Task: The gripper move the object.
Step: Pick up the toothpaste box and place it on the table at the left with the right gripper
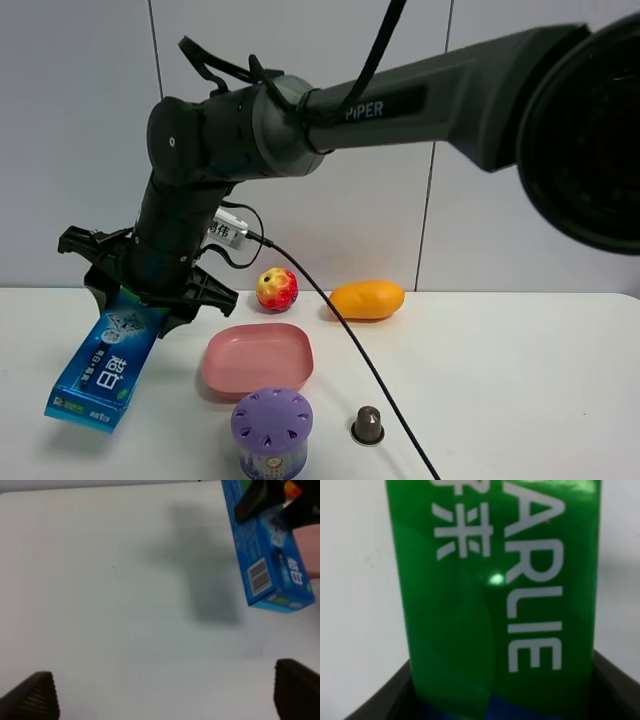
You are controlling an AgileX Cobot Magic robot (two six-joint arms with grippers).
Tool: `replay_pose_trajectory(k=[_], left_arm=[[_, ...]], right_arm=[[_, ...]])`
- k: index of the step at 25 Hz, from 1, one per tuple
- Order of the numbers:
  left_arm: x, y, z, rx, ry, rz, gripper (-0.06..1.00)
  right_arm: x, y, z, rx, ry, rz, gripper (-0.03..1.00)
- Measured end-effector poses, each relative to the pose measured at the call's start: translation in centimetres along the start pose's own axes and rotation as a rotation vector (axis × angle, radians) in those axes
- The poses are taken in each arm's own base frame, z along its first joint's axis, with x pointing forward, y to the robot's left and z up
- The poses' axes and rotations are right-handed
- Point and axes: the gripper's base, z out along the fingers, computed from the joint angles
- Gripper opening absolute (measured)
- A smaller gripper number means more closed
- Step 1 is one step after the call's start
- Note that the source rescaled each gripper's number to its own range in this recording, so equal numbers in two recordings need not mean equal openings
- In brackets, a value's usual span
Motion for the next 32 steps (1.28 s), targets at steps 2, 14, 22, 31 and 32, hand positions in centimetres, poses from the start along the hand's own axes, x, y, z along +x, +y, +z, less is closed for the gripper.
replay_pose_trajectory(k=[2, 14, 22, 31, 32], left_arm=[[0.0, 0.0, 0.0, 0.000, 0.000, 0.000, 1.00], [0.0, 0.0, 0.0, 0.000, 0.000, 0.001, 1.00], [0.0, 0.0, 0.0, 0.000, 0.000, 0.001, 1.00], [0.0, 0.0, 0.0, 0.000, 0.000, 0.000, 1.00], [0.0, 0.0, 0.0, 0.000, 0.000, 0.000, 1.00]], right_arm=[[0.2, -0.3, 0.9, 0.006, 0.004, 0.002, 0.00], [0.5, -0.7, 3.1, -0.037, -0.021, -0.048, 0.00], [0.5, -1.3, 3.2, 0.022, -0.012, 0.000, 0.00], [0.5, -1.9, 3.5, 0.077, -0.023, 0.041, 0.00], [0.6, -2.0, 3.8, 0.077, -0.018, 0.046, 0.00]])
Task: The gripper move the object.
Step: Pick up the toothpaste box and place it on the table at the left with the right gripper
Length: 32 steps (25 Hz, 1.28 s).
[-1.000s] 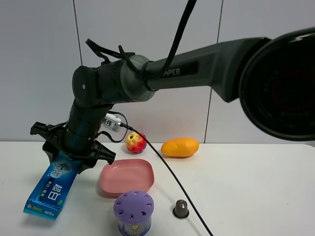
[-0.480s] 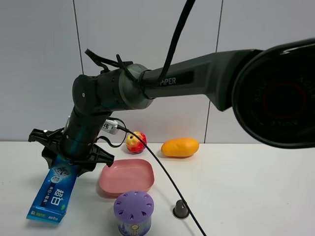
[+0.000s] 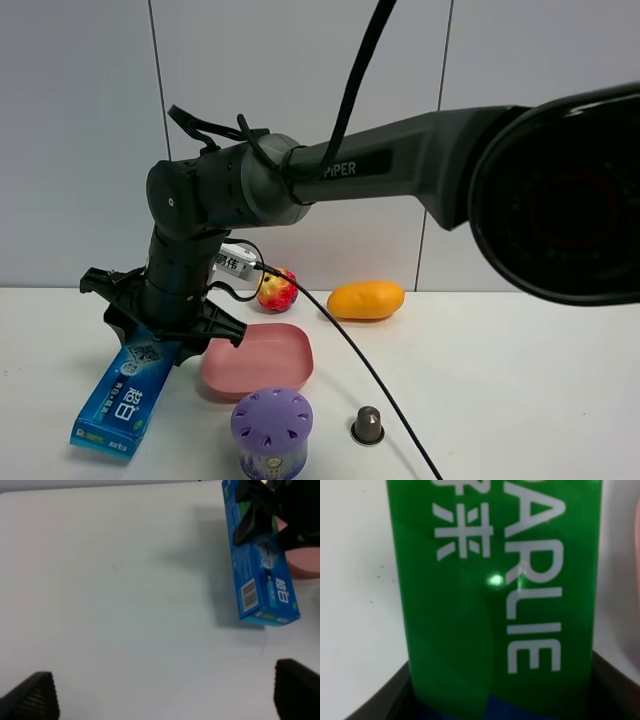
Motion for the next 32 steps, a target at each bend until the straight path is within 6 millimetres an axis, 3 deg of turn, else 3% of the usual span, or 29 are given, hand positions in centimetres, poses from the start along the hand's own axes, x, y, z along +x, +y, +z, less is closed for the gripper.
replay_pose_trajectory(k=[3, 26, 28, 32], left_arm=[[0.00, 0.00, 0.00, 0.000, 0.000, 0.000, 1.00], [0.00, 0.00, 0.00, 0.000, 0.000, 0.001, 1.00], [0.00, 0.00, 0.00, 0.000, 0.000, 0.000, 1.00], [0.00, 0.00, 0.00, 0.000, 0.000, 0.000, 1.00]], right_arm=[[0.24, -0.19, 0.79, -0.006, 0.006, 0.009, 0.00], [0.37, -0.38, 0.84, 0.013, 0.018, -0.016, 0.00], [0.39, -0.37, 0.80, 0.012, 0.022, -0.045, 0.07], [0.21, -0.05, 0.51, -0.010, 0.012, -0.084, 0.46]])
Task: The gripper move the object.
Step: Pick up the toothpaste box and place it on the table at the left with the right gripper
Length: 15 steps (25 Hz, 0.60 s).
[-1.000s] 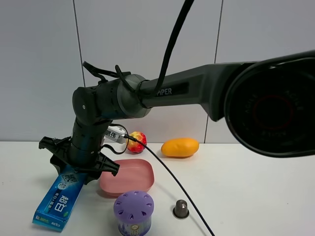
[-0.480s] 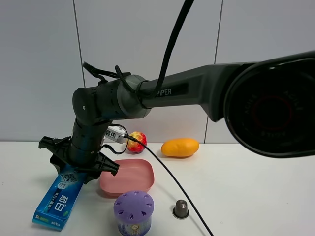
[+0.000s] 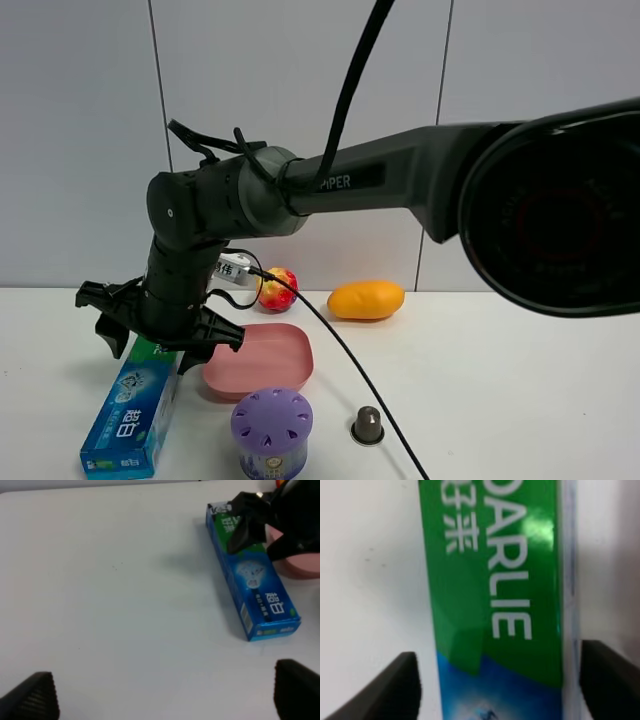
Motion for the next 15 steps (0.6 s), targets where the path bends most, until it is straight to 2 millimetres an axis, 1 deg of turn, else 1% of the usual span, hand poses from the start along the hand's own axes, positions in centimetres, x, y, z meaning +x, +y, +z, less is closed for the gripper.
replay_pose_trajectory(k=[1, 2, 4, 8, 11, 13, 15], left_arm=[[0.0, 0.0, 0.0, 0.000, 0.000, 0.000, 1.00], [0.0, 0.0, 0.0, 0.000, 0.000, 0.000, 1.00], [0.0, 0.0, 0.0, 0.000, 0.000, 0.000, 1.00], [0.0, 0.0, 0.0, 0.000, 0.000, 0.000, 1.00], [0.0, 0.0, 0.0, 0.000, 0.000, 0.001, 1.00], [0.0, 0.0, 0.0, 0.000, 0.000, 0.001, 1.00], [0.0, 0.0, 0.0, 0.000, 0.000, 0.001, 1.00]], right_arm=[[-0.1, 0.1, -0.1, -0.004, -0.004, -0.003, 0.54], [-0.1, 0.1, -0.2, -0.008, -0.006, -0.004, 0.59], [-0.2, 0.2, -0.3, -0.010, -0.009, -0.004, 0.63], [-0.7, 0.8, -1.7, -0.037, -0.031, -0.004, 0.64], [-1.6, 1.8, -4.1, -0.069, -0.075, -0.056, 0.64], [-2.4, 2.5, -6.5, -0.093, -0.120, -0.141, 0.64], [-3.0, 3.3, -9.1, -0.113, -0.163, -0.280, 0.64]])
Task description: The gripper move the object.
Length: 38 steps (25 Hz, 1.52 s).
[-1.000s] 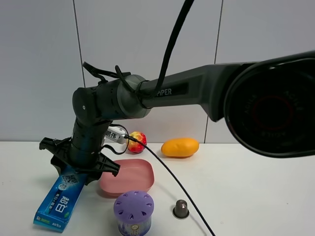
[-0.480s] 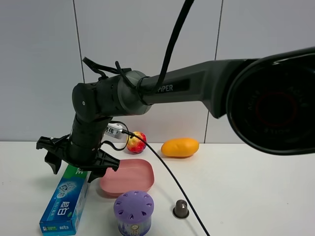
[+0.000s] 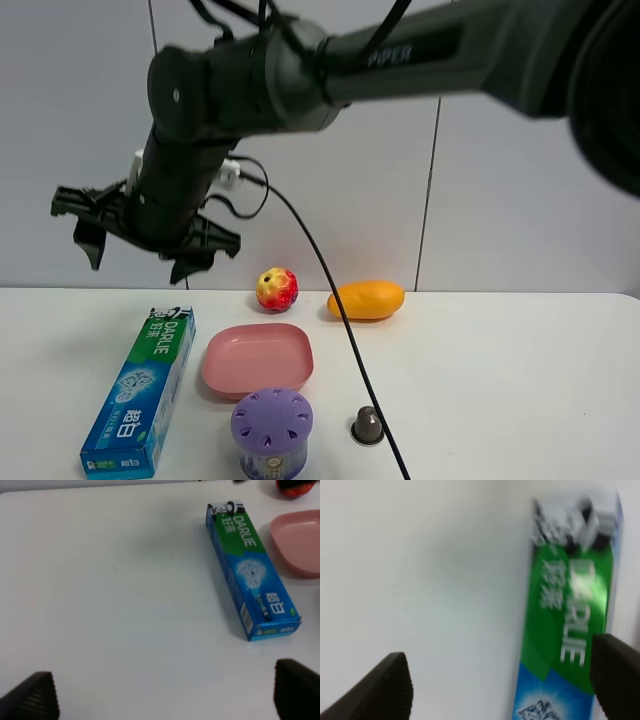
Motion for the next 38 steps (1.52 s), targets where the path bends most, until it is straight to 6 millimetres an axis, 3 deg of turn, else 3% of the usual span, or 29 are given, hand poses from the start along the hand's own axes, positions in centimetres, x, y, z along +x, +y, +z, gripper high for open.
replay_pose_trajectory(k=[6, 9, 12, 14, 19, 26, 31, 33, 38], left_arm=[[0.0, 0.0, 0.0, 0.000, 0.000, 0.000, 1.00], [0.0, 0.0, 0.0, 0.000, 0.000, 0.000, 1.00], [0.0, 0.0, 0.0, 0.000, 0.000, -0.001, 1.00], [0.0, 0.0, 0.0, 0.000, 0.000, -0.001, 1.00], [0.0, 0.0, 0.0, 0.000, 0.000, -0.001, 1.00], [0.0, 0.0, 0.0, 0.000, 0.000, 0.000, 1.00], [0.0, 0.0, 0.0, 0.000, 0.000, 0.000, 1.00], [0.0, 0.0, 0.0, 0.000, 0.000, 0.000, 1.00], [0.0, 0.0, 0.0, 0.000, 0.000, 0.000, 1.00]], right_arm=[[-2.7, 1.4, -8.1, -0.003, -0.054, -0.473, 0.64], [-3.2, 1.4, -11.5, 0.021, -0.034, -0.589, 0.75], [-3.8, 1.1, -14.1, 0.052, -0.042, -0.623, 0.92], [-4.3, 0.7, -15.6, 0.083, -0.050, -0.633, 0.96], [-5.0, -1.0, -19.1, 0.167, -0.031, -0.570, 0.98], [-5.7, -4.8, -22.8, 0.256, 0.004, -0.473, 0.98], [-3.0, -9.4, -25.4, 0.296, 0.024, -0.396, 0.98], [-1.1, -11.7, -26.4, 0.297, 0.009, -0.350, 0.98], [4.4, -16.6, -31.5, 0.310, -0.088, -0.198, 0.98]])
